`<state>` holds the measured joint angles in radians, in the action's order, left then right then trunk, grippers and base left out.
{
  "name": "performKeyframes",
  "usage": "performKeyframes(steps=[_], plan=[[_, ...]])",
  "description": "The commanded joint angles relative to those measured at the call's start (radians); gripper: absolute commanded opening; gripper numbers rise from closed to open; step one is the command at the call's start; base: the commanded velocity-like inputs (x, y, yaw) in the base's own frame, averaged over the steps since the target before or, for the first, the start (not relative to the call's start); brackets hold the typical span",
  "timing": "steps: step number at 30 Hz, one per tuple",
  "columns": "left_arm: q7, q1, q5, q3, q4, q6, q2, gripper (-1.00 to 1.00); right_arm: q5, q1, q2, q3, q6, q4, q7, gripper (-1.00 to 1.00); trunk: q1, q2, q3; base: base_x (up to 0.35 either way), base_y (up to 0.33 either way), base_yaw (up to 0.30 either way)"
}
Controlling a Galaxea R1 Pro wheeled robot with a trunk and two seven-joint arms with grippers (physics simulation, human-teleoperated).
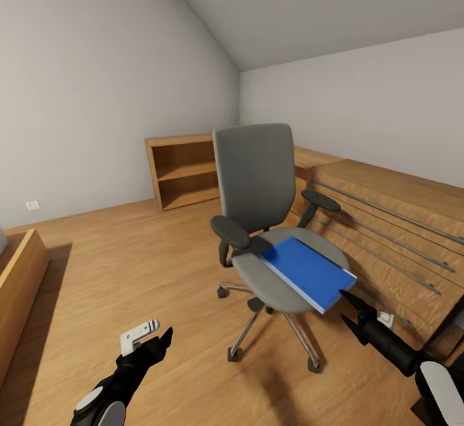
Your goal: In the bedroom, organize the workspace by keeping the computer under the desk, ensuring the monitor is on the desk, placing the keyboard on the desk next to the monitor, placing the mouse on the desk next to the keyboard, moving the folder from the swivel chair onto the desk next to the mouse, stacking the notebook on top of the folder with the pen on top of the notebook, and positioning the swivel chair next to the desk.
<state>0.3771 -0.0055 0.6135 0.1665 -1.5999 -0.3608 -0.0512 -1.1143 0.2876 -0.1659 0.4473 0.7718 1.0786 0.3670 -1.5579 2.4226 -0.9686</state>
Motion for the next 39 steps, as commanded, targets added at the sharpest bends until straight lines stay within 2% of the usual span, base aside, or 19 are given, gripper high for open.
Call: performKeyframes(steps=[1, 14, 23, 39], plan=[[0.009, -0.001, 0.009, 0.002, -0.002, -0.001, -0.001, 1.0, 0.001, 0.001, 0.0, 0.002, 0.006, 0.0, 0.003, 1.0, 0.0, 0.0, -0.001, 0.044, 0.0, 0.0], [0.009, -0.001, 0.009, 0.002, -0.002, -0.001, -0.001, 1.0, 0.003, 0.002, 0.0, 0.002, 0.005, -0.003, 0.0, 1.0, 0.0, 0.0, -0.001, 0.01, 0.0, 0.0], [0.009, -0.001, 0.01, 0.002, -0.002, -0.001, -0.001, 1.0, 0.003, 0.002, 0.002, 0.002, 0.004, -0.005, -0.046, 1.0, 0.0, 0.0, -0.001, 0.0, 0.0, 0.0], [0.009, -0.001, 0.01, 0.002, -0.002, 0.0, -0.001, 1.0, 0.002, 0.002, 0.002, 0.002, 0.004, -0.005, -0.059, 1.0, 0.0, 0.0, -0.001, 0.057, 0.0, 0.0]])
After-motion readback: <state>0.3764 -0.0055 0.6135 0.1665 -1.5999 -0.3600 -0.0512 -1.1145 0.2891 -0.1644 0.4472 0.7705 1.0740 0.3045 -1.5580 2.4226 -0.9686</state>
